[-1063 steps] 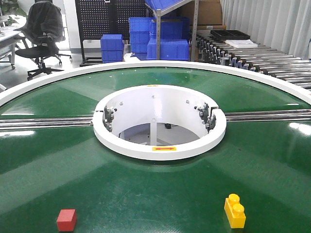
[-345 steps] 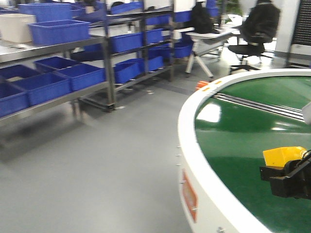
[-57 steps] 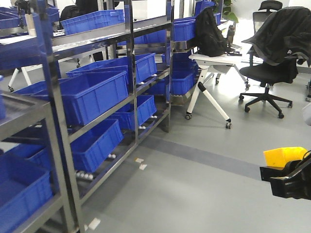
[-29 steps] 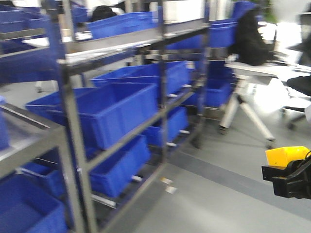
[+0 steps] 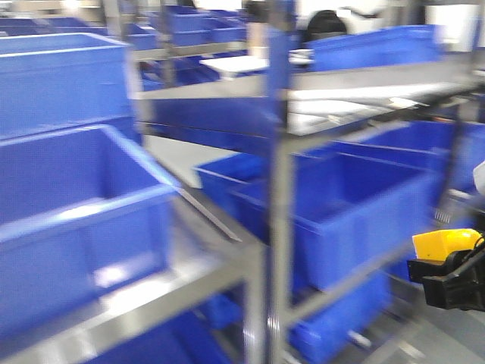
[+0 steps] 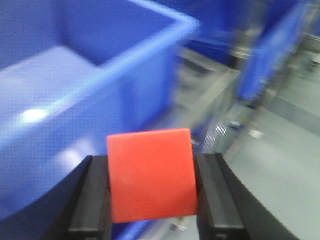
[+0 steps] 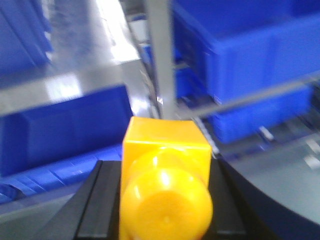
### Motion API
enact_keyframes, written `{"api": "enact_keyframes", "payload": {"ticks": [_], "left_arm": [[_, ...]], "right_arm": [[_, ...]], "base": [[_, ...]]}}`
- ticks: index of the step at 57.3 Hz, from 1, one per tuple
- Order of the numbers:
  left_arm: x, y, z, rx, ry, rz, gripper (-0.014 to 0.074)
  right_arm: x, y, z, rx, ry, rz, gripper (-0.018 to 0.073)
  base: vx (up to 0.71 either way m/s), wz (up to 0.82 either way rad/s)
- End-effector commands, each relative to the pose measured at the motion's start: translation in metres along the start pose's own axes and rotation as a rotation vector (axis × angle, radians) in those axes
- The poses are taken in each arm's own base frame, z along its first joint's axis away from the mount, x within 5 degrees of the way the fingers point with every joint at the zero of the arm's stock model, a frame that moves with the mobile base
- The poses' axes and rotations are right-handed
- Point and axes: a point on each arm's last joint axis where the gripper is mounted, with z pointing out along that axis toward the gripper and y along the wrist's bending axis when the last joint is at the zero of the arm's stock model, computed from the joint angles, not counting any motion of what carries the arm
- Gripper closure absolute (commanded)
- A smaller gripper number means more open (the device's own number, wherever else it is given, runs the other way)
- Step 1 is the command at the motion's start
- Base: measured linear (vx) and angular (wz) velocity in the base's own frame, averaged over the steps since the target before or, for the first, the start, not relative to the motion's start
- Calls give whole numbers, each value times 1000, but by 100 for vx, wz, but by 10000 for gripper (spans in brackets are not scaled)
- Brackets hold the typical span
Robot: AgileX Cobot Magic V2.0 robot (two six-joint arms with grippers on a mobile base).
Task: Pick red and yellow blocks into blue bin
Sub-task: 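Drive past the shelves to the large blue bin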
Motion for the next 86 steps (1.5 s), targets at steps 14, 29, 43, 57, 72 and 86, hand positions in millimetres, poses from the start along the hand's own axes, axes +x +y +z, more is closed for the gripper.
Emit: {"api": "enact_keyframes", "payload": {"ticks": [14, 29, 43, 57, 72, 86], "left_arm": [[-14, -1, -6, 5, -111, -8, 594], [-14, -1, -6, 5, -111, -8, 594], [-14, -1, -6, 5, -111, -8, 594], [-14, -1, -6, 5, -111, -8, 594], [-14, -1, -6, 5, -111, -8, 594], [-14, -1, -6, 5, -111, -8, 594]], "right_arm": [[-15, 0, -10, 12, -116, -7, 569], [-15, 0, -10, 12, -116, -7, 569], [-15, 0, -10, 12, -116, -7, 569], [-15, 0, -10, 12, -116, -7, 569], [-15, 0, -10, 12, -116, -7, 569], [-15, 0, -10, 12, -116, -7, 569]], "base": [[28, 62], [18, 55], [11, 43], [5, 21], [1, 3], [0, 0]]}}
